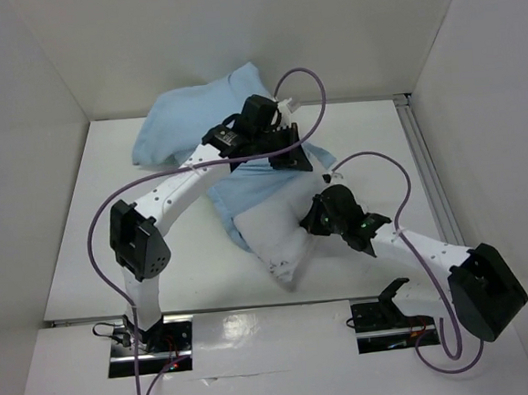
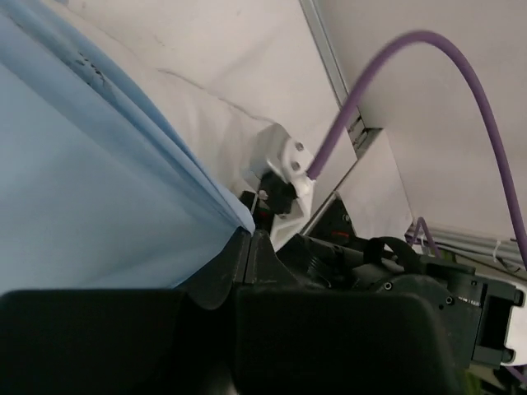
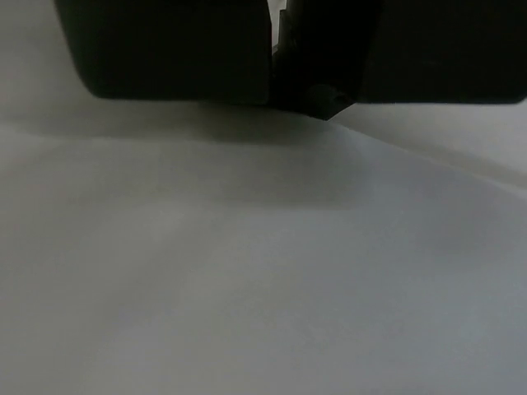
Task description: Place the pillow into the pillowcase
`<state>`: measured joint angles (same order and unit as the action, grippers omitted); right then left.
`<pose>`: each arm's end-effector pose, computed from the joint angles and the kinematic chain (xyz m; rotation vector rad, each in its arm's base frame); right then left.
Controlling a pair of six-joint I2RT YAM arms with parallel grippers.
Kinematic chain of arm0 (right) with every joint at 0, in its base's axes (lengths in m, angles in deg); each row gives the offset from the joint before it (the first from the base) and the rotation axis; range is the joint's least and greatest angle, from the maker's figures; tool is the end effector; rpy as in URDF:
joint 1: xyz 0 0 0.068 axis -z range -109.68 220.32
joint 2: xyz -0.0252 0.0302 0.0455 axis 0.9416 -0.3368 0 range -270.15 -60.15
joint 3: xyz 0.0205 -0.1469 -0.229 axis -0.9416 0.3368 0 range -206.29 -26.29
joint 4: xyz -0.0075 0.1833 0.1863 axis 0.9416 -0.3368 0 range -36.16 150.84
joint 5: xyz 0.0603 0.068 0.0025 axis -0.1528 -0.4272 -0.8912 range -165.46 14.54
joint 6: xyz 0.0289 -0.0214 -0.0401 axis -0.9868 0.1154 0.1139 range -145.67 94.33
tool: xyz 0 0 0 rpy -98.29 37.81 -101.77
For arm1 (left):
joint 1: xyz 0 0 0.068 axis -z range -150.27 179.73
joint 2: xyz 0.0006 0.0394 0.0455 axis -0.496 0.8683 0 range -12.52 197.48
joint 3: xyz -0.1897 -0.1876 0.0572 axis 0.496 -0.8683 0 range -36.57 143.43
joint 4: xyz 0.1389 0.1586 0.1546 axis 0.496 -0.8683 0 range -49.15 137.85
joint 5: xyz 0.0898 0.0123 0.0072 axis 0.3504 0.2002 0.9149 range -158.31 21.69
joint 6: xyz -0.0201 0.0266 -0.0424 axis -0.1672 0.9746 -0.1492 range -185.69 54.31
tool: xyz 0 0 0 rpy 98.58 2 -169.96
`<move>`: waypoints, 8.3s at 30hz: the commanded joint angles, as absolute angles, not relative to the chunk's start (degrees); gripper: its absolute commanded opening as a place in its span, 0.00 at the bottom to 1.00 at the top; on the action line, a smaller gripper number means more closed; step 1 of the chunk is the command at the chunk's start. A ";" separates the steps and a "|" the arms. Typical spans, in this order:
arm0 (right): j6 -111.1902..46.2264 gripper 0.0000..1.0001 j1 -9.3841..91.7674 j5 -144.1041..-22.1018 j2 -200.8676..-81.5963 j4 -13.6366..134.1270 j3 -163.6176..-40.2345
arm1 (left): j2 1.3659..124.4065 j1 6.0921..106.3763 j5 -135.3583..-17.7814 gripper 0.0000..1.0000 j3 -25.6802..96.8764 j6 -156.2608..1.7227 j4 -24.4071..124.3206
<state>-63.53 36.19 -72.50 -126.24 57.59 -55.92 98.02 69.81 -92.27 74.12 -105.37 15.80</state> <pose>0.1913 0.1275 0.1875 0.1045 2.3335 0.5956 0.3335 -0.2994 0.3651 0.2827 2.3297 -1.2094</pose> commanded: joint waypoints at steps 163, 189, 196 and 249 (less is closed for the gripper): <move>-62.50 0.00 47.99 -98.49 -133.99 54.43 -107.50 | 87.51 64.97 -106.45 0.00 91.40 -102.68 19.72; -83.41 0.00 41.40 -89.62 -131.27 84.65 -64.18 | 94.17 72.45 -102.42 0.40 81.45 -103.67 21.33; -82.63 0.00 42.46 -87.24 -131.77 80.98 -66.71 | 98.93 69.03 -97.77 1.00 96.38 -97.60 8.84; -42.01 1.00 28.48 -81.08 -134.51 27.70 -84.31 | 45.74 72.45 -71.30 0.78 2.63 -127.30 28.96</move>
<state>-42.46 27.84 -79.49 -134.32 24.50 -85.67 43.60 72.06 -74.42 3.72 -125.63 23.97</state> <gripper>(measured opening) 0.997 0.801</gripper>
